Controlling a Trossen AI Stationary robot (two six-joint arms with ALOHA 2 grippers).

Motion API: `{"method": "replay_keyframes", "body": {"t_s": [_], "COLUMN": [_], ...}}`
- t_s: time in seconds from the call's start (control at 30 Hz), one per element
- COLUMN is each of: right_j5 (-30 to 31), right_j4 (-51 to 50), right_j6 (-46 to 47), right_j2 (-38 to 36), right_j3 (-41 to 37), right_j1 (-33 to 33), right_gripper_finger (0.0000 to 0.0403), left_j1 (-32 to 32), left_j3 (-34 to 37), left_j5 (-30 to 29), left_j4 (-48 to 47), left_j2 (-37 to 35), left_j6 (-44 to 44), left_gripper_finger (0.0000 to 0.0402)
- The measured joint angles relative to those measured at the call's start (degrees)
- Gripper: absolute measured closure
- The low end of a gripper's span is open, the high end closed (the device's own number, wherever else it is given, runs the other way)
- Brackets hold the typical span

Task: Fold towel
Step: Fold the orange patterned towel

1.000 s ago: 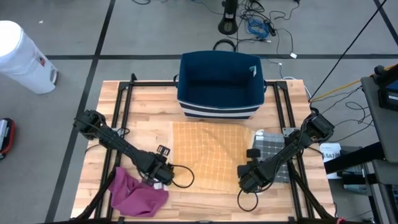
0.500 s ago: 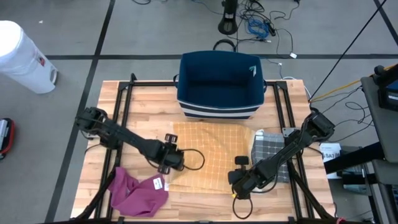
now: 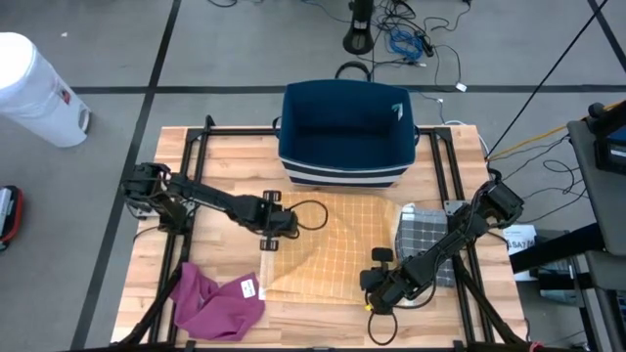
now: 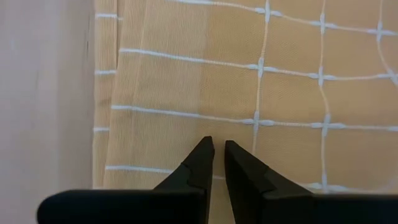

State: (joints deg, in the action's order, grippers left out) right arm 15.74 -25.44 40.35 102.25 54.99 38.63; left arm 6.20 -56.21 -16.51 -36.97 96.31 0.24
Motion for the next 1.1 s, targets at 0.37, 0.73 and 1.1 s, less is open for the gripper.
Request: {"method": "replay_keyframes", "body": {"t_s": [0.37,0.73,1.1], "right_j5": [0.23,0.70,0.65], "right_j4": [13.03,18.43,18.24], "right_j6": [0.38,-2.05,-4.12], "right_j2": [-0.14,0.00,0.03], "right_j3": [-5.57,-8.03,-8.08], "right_j1": [1.14,2.35,2.35], "right_gripper_finger": [0.0370,0.0370,0.0370], "left_j1": [-9.35,-12.47,-12.47], "left_j3": [0.00,0.00,0.00], "left_j5": [13.31,17.77,16.99], "left_j4": [2.82,-0.97,-1.51], "left_j2": [0.00,0.00,2.16], "left_j6": [3.26,6.64,9.53], "left_gripper_finger": [0.0246,0.0284,0.0296]}}
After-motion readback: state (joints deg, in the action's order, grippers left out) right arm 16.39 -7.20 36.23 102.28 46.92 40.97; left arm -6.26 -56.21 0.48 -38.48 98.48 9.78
